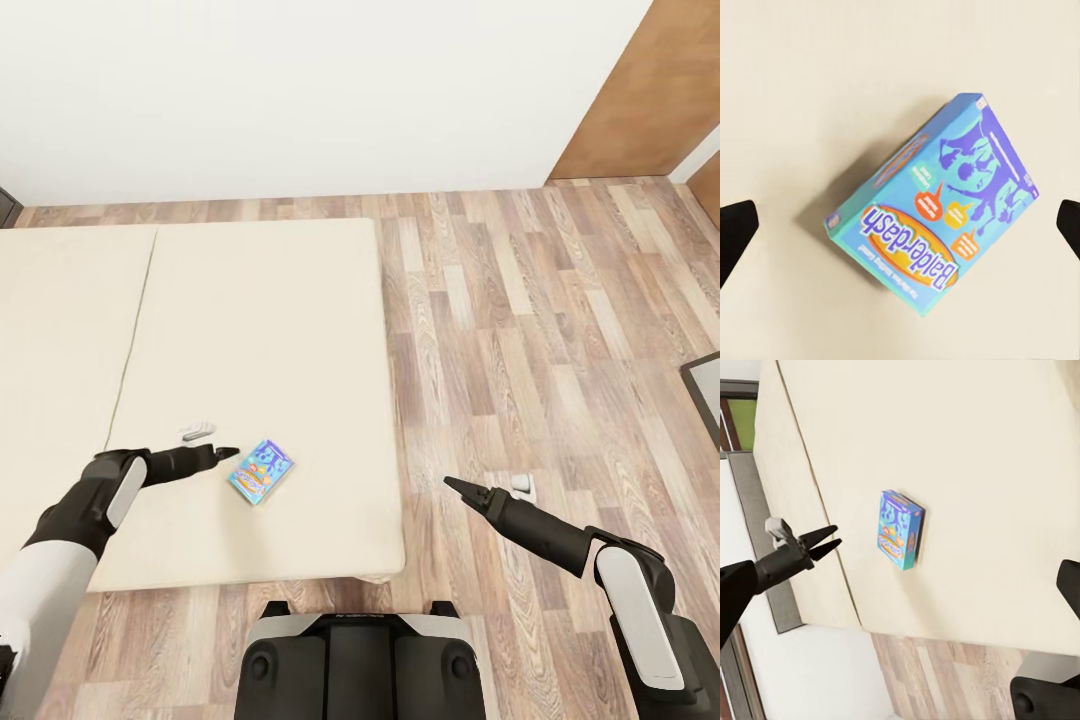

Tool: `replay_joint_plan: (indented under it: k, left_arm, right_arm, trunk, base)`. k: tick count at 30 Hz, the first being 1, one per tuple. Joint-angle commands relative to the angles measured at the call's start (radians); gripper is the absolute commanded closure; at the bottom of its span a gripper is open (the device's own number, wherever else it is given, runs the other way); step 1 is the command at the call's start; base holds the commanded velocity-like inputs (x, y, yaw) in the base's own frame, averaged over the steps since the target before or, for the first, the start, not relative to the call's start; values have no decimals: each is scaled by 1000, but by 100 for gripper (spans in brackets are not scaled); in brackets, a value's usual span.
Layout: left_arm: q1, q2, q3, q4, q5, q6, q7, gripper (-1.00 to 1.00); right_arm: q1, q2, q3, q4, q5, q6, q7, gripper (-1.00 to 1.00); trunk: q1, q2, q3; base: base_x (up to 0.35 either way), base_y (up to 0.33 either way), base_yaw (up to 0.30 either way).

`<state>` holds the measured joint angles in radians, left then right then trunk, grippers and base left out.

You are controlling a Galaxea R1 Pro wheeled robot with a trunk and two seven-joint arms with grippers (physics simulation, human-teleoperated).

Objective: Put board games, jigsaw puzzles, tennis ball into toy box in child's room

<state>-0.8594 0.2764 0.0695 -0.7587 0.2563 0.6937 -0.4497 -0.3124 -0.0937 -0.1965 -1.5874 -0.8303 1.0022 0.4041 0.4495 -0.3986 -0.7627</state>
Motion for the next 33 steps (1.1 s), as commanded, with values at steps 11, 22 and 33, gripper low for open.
replay_joint_plan:
  k: [11,22,33]
  left_arm:
    - [-48,-26,-3,7,0,-29,88,-100]
    - [-63,-56,-5,10,-2,-61,106,-100]
    - [-64,-72,-7,17,-19,-107,108,-100]
  right_arm:
    - [-1,-1,-3,-1,8,5,11,-100]
    - [-1,-1,-3,-1,8,7,14,-100]
    - [-2,-1,-7,-3,5,25,22,-100]
  trunk:
    - [1,-2,-1]
    - [1,-2,-1]
    - [1,-2,-1]
  base:
    - [0,0,0]
    - [0,0,0]
    - [0,0,0]
